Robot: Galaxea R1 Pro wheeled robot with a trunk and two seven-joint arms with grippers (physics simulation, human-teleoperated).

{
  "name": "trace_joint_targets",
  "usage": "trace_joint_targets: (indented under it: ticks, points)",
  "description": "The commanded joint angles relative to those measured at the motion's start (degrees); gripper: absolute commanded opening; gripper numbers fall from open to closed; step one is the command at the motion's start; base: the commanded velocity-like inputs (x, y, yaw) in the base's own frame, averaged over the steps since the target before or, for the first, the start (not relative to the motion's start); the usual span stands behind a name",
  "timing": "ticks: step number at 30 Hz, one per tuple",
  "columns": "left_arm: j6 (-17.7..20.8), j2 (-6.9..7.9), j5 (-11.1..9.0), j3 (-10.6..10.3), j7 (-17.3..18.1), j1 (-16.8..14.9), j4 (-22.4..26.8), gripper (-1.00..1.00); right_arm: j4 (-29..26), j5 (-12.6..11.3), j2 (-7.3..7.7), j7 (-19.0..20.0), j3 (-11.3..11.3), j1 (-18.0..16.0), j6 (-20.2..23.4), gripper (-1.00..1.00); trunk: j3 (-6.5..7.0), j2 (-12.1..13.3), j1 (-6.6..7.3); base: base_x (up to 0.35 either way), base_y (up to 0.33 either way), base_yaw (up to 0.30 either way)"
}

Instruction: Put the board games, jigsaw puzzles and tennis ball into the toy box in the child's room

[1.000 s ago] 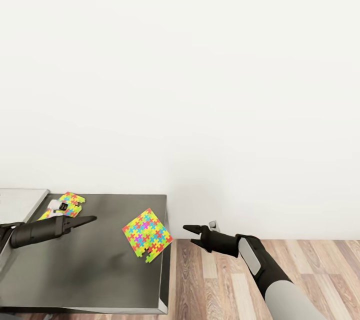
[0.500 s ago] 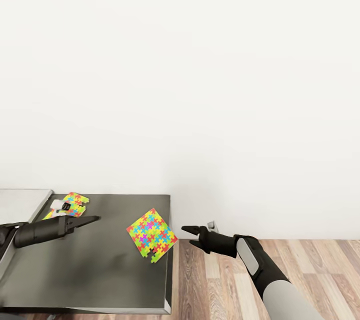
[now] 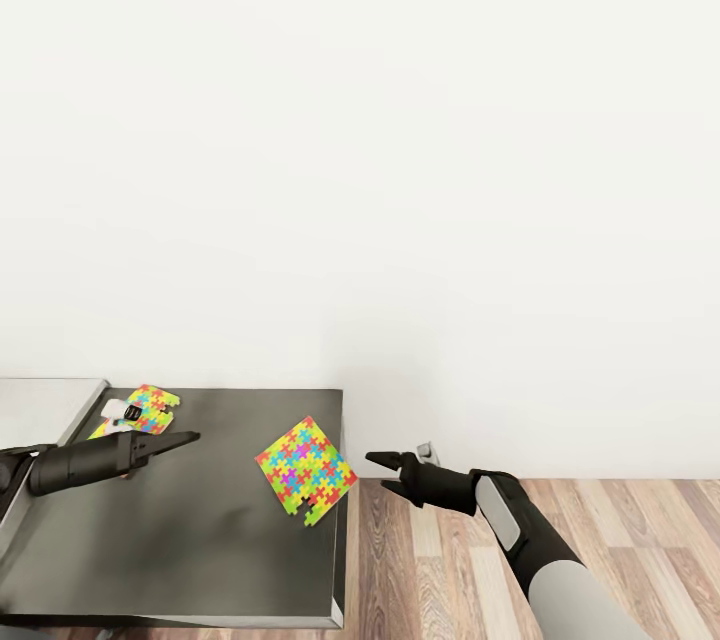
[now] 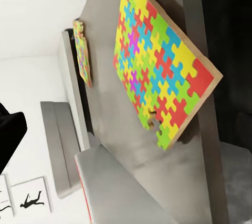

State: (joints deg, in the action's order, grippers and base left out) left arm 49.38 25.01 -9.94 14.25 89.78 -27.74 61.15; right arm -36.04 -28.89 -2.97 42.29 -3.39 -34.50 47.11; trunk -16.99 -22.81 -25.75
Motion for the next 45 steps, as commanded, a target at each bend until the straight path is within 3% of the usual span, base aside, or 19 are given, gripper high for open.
trace_joint_targets:
  ticks: [1, 8, 17, 21, 31, 45]
  points:
    - [0.6, 0.01, 0.0, 0.0, 0.2, 0.0, 0.0, 1.00, 0.0, 0.1, -0.06, 0.2, -0.3, 0.0, 0.3, 1.00, -0.10, -0.1, -0.03, 0.000, 0.000, 0.000]
    - [0.6, 0.03, -0.2, 0.2, 0.2, 0.0, -0.1, 1.00, 0.0, 0.1, 0.20, 0.2, -0.3, 0.0, 0.2, 1.00, -0.10, -0.1, -0.03, 0.000, 0.000, 0.000]
    - [0.6, 0.07, -3.3, 0.2, 0.2, 0.0, -0.1, 1.00, 0.0, 0.2, 0.51, 0.2, -0.4, 0.0, -0.3, 1.00, -1.54, -3.3, -1.79, 0.000, 0.000, 0.000]
    - [0.8, 0.11, -3.9, 0.2, 0.2, 0.0, 0.2, 1.00, 0.0, 0.2, 0.51, 0.2, -0.4, 0.0, -0.4, 1.00, -1.54, -3.3, -1.79, 0.000, 0.000, 0.000]
    - [3.4, 0.13, -4.3, 0.2, 0.2, 0.5, 4.8, 1.00, 0.0, 0.2, 0.42, 0.2, -0.4, 0.0, -0.5, 1.00, -1.54, -3.3, -1.79, 0.000, 0.000, 0.000]
    - [4.4, 0.08, -4.3, 0.2, 0.2, 0.8, 6.9, 1.00, 0.0, 0.3, 0.42, 0.2, -0.4, 0.0, -0.6, 1.00, -4.05, -8.9, -4.86, 0.000, 0.000, 0.000]
